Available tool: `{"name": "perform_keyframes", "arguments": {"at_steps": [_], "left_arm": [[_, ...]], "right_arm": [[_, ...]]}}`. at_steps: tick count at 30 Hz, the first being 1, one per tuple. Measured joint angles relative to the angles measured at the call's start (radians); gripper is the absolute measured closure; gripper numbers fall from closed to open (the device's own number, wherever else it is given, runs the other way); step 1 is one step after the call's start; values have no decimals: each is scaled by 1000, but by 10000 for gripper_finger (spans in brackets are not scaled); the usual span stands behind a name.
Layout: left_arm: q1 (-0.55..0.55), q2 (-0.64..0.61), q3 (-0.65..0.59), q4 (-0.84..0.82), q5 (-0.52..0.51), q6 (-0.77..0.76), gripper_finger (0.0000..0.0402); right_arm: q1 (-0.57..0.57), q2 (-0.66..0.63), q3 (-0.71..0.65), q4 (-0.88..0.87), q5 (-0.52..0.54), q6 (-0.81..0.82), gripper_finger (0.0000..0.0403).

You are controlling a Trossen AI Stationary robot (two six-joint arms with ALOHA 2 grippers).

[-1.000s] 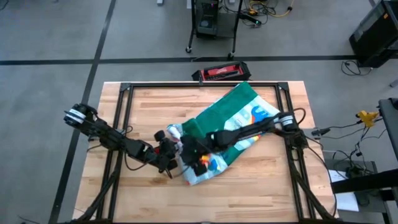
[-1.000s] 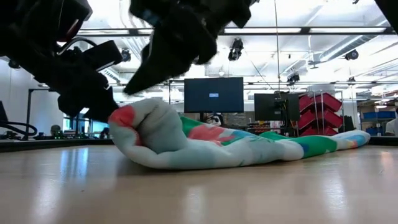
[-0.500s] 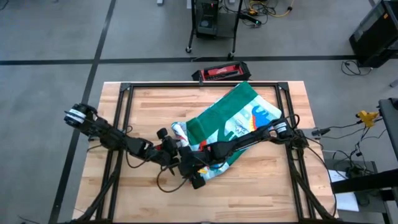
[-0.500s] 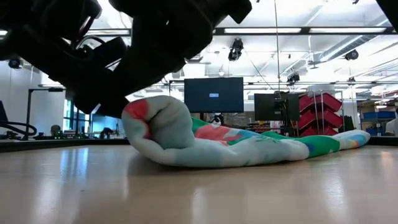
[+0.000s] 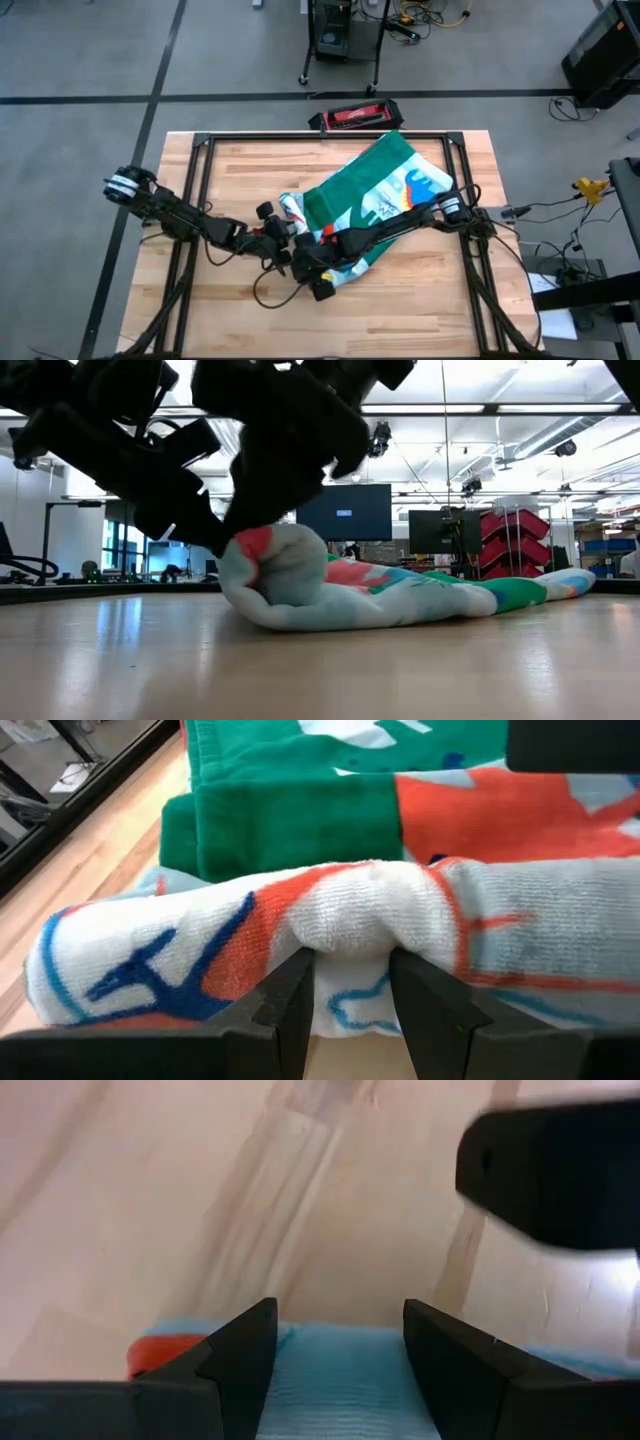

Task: Roll towel
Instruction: Roll the multi-color dinosaur print towel

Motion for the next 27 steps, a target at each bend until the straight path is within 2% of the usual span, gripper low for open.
{"name": "perform_keyframes", "arguments": {"at_steps": [12,27], "left_arm": [[0,0,0,-2,1,3,283],[12,0,0,-5,3,36,283]], "right_arm": [[-2,-7,52,-165,24,-28,199],[-8,-46,52,-344,49,-41,199]]}}
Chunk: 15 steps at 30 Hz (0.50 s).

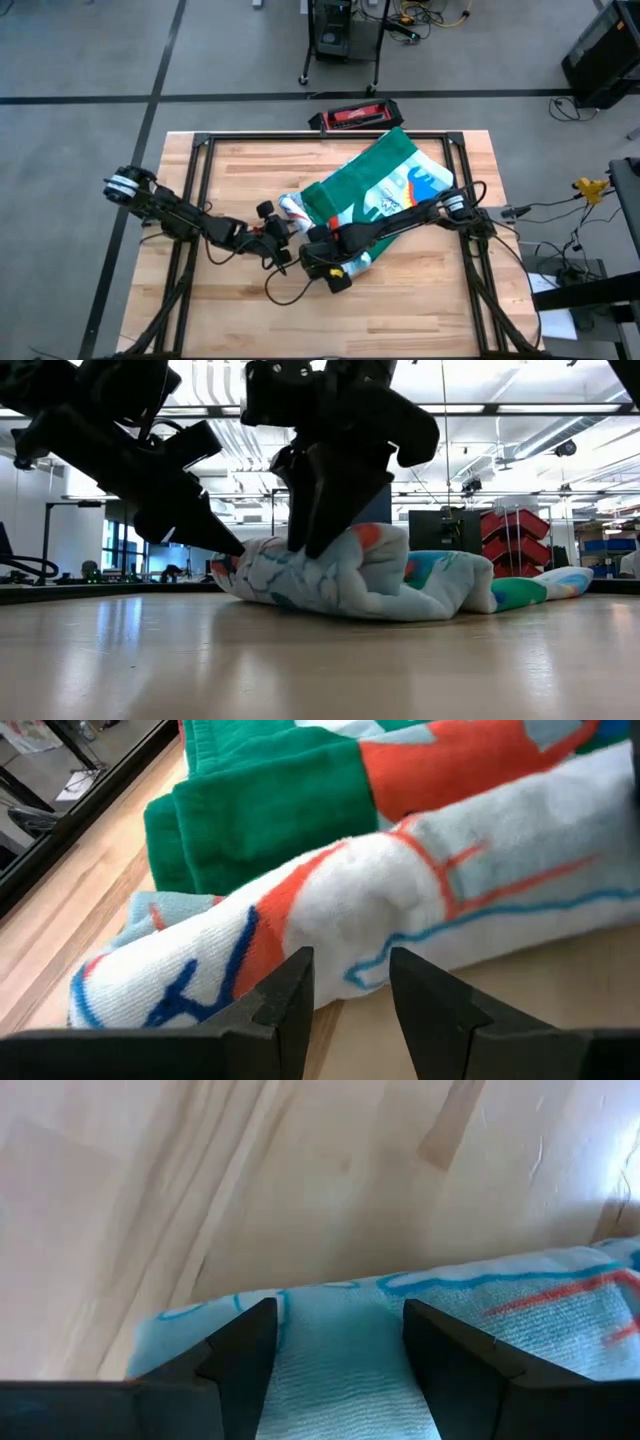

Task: Roll towel
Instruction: Roll the multi-color dinosaur print towel

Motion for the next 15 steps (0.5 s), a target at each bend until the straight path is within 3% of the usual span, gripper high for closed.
{"name": "perform_keyframes", "arguments": {"at_steps": [15], "left_arm": [[54,0,0,31,28,66,283]], "right_arm": [[-19,-48,-11,-61,-2,-45,199]]}}
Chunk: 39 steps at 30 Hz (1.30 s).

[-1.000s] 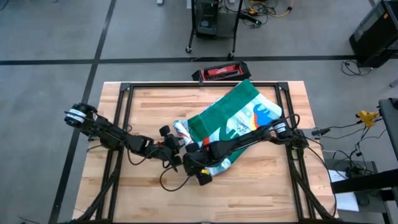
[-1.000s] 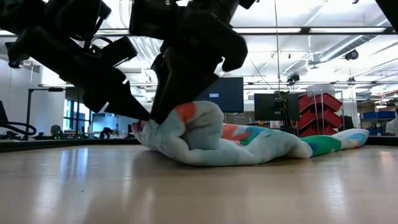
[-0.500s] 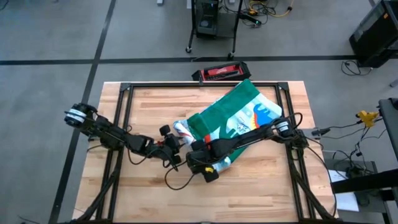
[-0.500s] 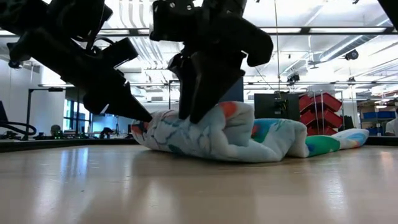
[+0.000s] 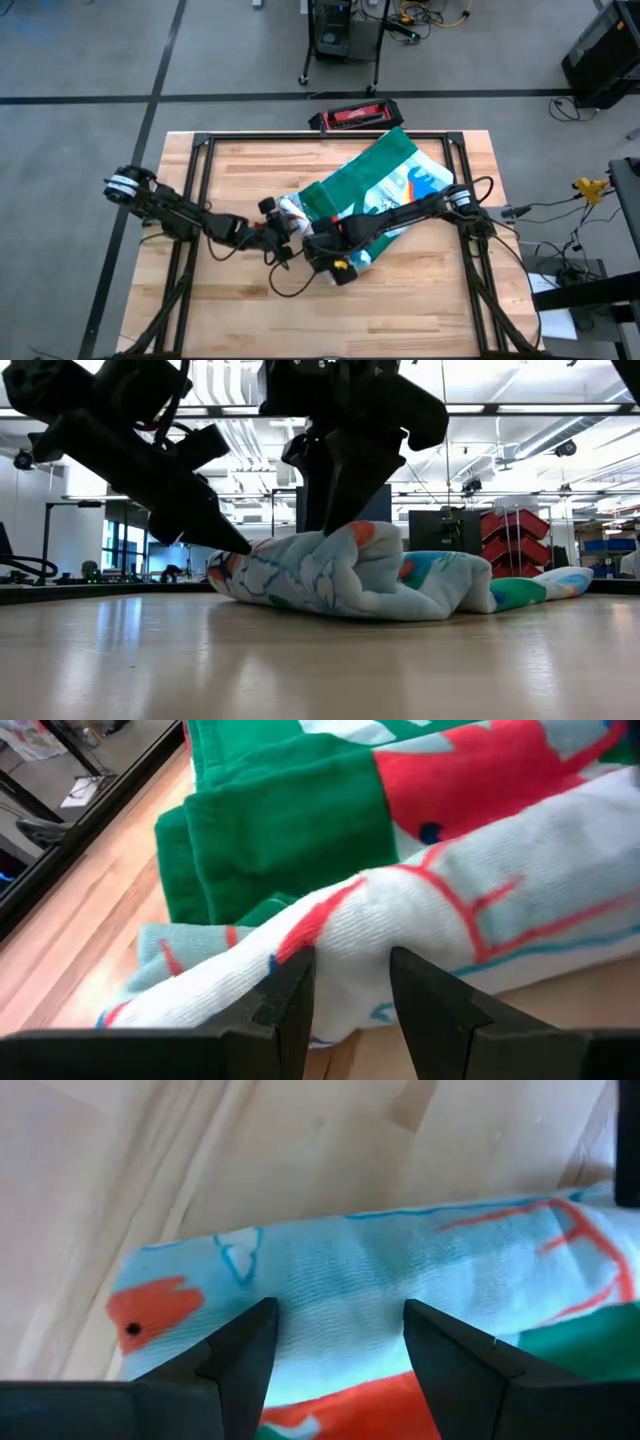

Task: Roll towel
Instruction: Roll the multi-color dinosaur print towel

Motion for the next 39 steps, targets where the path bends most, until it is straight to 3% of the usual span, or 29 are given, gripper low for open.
{"name": "perform_keyframes", "arguments": {"at_steps": [9,17,25,39], "left_arm": [[26,0,0,10,3,26,283],[48,67,0,129,46,65,283],[49,169,1,187,47,65,283],[49,177,45,174,51,128,283]], "right_arm": [[3,-5,-1,10,-5,-33,199],[3,5,0,191,-84,-69,199],[3,56,-4,151,-103,-51,199],[-1,10,-5,-1,-53,-15,199]]}}
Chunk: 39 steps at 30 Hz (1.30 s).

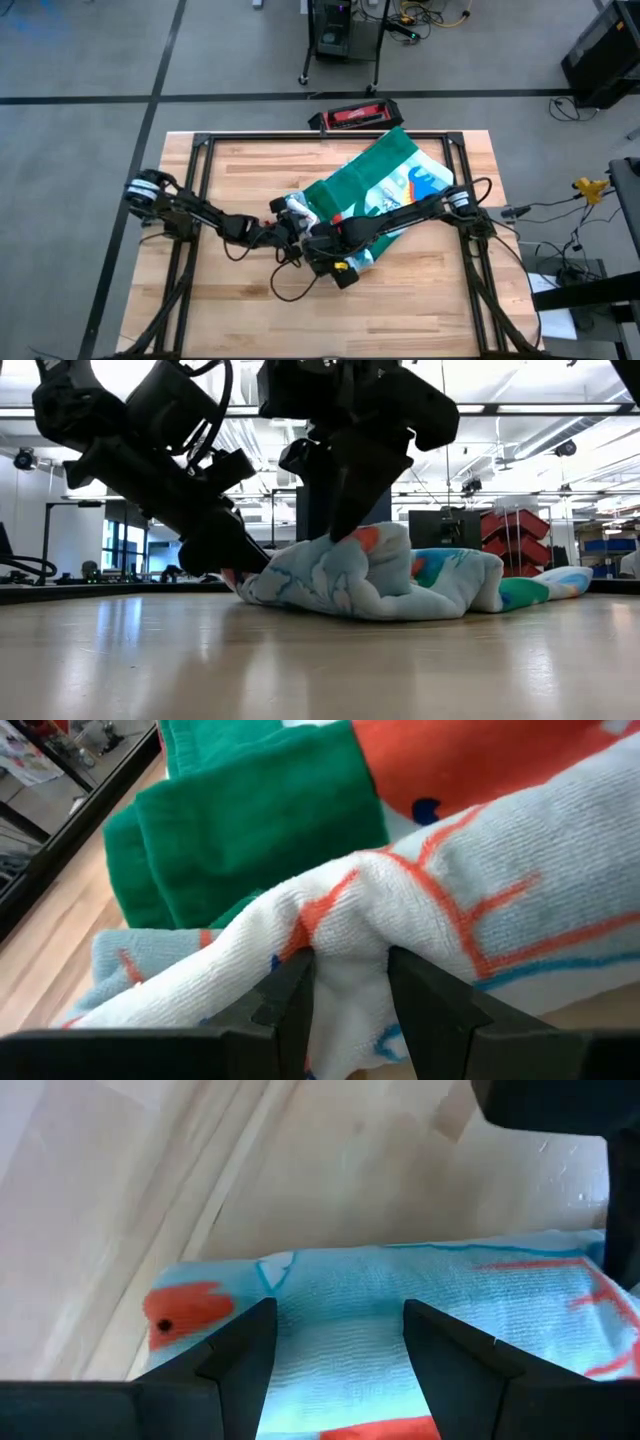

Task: Roll towel
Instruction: Roll the multi-color dinosaur print towel

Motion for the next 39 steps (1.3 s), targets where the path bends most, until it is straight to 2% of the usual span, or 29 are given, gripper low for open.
{"name": "perform_keyframes", "arguments": {"at_steps": [6,12,19,29,33,39], "left_arm": [[5,0,19,1,2,27,283],[11,0,22,-1,2,38,284],[13,0,22,-3,2,37,284],[13,0,21,-24,18,9,284],[0,-1,21,-47,32,-22,284],[-47,-39,20,-164,31,-108,284]], "right_arm": [[-2,-12,-34,-26,0,10,199],[-3,-99,-70,-35,7,25,199],[-61,-143,-193,-26,51,-23,199],[-114,-123,-375,162,53,-47,199],[-110,-84,-373,232,37,-44,199],[-90,-33,-325,375,-23,-37,199]]}}
